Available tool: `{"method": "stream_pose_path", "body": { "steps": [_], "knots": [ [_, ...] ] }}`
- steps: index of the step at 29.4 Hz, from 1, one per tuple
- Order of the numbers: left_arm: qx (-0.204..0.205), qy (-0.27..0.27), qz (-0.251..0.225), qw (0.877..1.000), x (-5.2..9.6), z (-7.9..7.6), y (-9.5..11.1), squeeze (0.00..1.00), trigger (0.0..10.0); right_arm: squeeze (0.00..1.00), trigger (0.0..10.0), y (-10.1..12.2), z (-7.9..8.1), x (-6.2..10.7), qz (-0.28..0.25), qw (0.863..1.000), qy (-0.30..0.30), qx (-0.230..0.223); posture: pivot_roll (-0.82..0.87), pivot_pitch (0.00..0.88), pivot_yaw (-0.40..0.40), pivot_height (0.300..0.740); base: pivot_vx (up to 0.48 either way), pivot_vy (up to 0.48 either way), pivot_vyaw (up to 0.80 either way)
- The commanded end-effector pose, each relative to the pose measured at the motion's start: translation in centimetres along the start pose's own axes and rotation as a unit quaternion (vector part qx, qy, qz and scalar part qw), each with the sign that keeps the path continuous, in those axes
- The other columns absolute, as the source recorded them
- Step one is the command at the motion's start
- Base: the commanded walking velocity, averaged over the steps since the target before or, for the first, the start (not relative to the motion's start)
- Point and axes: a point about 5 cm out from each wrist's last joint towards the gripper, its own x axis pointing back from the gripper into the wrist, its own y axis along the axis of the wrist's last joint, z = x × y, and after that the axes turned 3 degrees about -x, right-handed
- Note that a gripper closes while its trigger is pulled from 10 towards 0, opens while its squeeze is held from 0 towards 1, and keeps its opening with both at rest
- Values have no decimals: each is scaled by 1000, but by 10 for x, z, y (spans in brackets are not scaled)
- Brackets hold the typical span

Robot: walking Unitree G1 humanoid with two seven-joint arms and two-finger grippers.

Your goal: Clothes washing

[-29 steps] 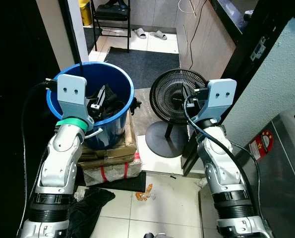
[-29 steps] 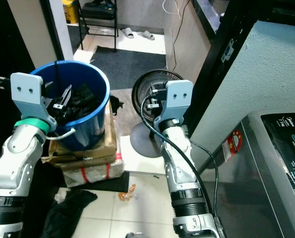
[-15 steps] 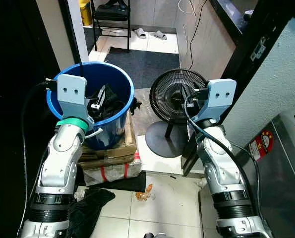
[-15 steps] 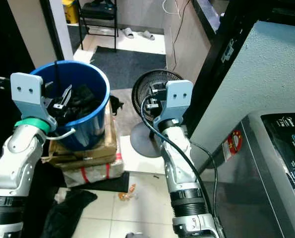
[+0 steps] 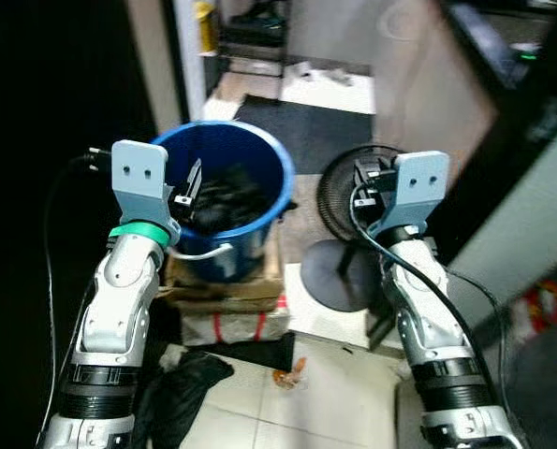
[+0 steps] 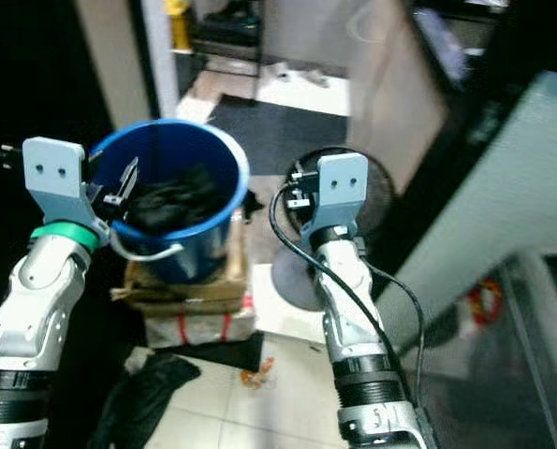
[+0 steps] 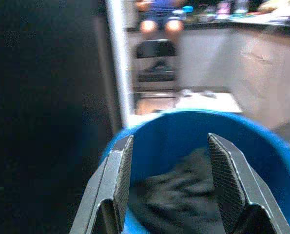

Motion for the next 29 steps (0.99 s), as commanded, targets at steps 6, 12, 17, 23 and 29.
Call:
{"method": "stream_pose_path", "body": {
  "steps": [6,12,17,23,29],
  "knots": [
    [1,-5,4,1000,0,-4,-3,0,10000,0,10000,-2,-7,3,-1,1000,-9,-10,11,22,-20,740,446,0,0],
    [2,-5,5,1000,0,-4,-3,0,10000,0,10000,-2,-8,3,0,1000,-11,-8,9,24,-19,740,396,0,0],
    [6,-7,9,1000,0,-5,-4,0,10000,0,10000,-3,-9,4,2,1000,-15,-8,9,26,-19,740,322,0,0],
    [10,-24,20,999,1,-9,-8,0,10000,0,10000,-4,-11,4,4,1000,-18,-6,6,28,-17,740,84,0,0],
    [-45,-130,79,987,12,-19,-28,0,10000,0,10000,-5,-18,4,8,1000,-23,5,5,31,-16,740,0,0,0]
  ]
}}
